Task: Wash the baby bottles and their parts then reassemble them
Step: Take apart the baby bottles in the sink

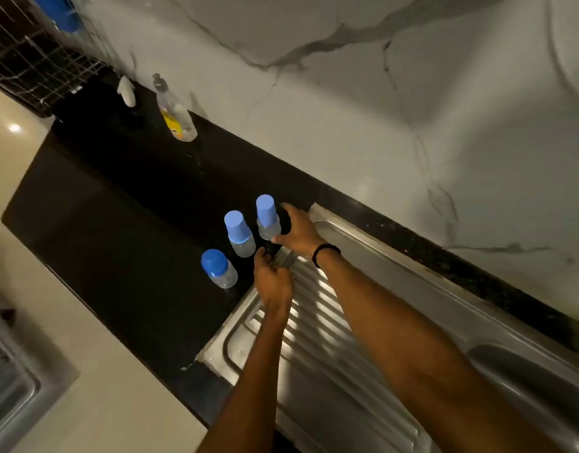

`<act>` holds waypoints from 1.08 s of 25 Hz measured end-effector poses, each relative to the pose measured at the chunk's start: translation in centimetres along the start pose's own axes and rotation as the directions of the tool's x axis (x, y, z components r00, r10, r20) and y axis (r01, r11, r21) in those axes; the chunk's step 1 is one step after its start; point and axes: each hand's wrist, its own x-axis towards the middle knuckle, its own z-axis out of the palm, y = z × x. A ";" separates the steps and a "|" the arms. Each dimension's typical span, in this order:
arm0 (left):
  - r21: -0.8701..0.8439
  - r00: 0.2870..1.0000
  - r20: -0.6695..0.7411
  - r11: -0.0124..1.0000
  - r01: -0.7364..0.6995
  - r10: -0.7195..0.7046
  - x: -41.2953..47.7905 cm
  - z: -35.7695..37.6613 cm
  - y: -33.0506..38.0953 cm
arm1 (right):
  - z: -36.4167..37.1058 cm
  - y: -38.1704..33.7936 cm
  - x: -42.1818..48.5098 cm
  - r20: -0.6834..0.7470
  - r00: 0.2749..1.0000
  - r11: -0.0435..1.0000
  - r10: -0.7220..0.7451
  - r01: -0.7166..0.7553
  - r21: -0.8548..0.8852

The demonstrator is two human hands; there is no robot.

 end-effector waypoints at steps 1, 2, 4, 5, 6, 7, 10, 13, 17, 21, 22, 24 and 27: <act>-0.017 1.000 -0.011 1.000 0.008 -0.009 0.6 0.2 -0.1 | 0.3 0.0 0.9 0.025 0.999 0.999 -0.025 0.026 -0.024; -0.005 1.000 -0.021 1.000 0.013 -0.013 1.1 0.4 -0.3 | 0.3 -0.3 1.3 0.052 0.998 0.998 -0.035 0.038 -0.040; 0.011 0.999 -0.021 1.000 0.025 -0.025 1.7 0.7 -0.9 | 0.7 -0.4 1.9 0.062 0.997 0.999 -0.045 0.047 -0.023; 0.007 0.999 -0.025 0.999 0.039 -0.038 2.0 0.9 -1.2 | 1.1 0.0 2.3 0.049 0.997 0.998 -0.066 0.067 -0.011; 0.003 0.998 -0.035 0.999 0.051 -0.051 2.2 1.0 -1.6 | 1.2 0.2 2.3 0.030 0.996 0.997 -0.080 0.080 -0.003; -0.006 0.997 -0.043 0.998 0.059 -0.059 2.2 1.1 -1.7 | 1.4 0.6 2.3 0.012 0.996 0.995 -0.093 0.093 0.026; -0.033 0.997 -0.060 0.998 0.051 -0.053 1.7 1.4 -2.0 | 1.3 1.5 0.9 -0.007 0.997 0.989 -0.072 0.072 0.127; -0.057 0.995 -0.099 0.998 0.021 -0.027 0.5 1.5 -1.5 | 0.0 2.2 -2.2 -0.022 0.999 0.975 -0.036 0.040 0.220; -0.055 0.996 0.008 0.995 -0.088 0.089 -3.1 1.4 -1.1 | -2.5 5.1 -8.4 -0.045 0.996 0.948 0.071 -0.054 0.314; 0.063 0.890 0.432 0.980 -0.188 0.143 -6.5 2.9 -2.8 | -5.4 8.8 -17.3 -0.025 0.989 0.939 0.148 -0.133 0.317; 0.121 0.854 0.502 0.967 -0.224 0.135 -7.8 3.6 -3.0 | -6.0 9.5 -19.7 -0.018 0.988 0.927 0.152 -0.136 0.348; 0.183 0.792 0.594 0.934 -0.308 0.145 -10.6 5.1 -3.8 | -6.9 11.0 -24.4 0.000 0.987 0.885 0.162 -0.145 0.442; 0.157 0.592 0.784 0.864 -0.478 0.185 -15.4 6.0 -4.6 | -8.4 13.2 -31.3 0.024 0.981 0.785 0.193 -0.169 0.596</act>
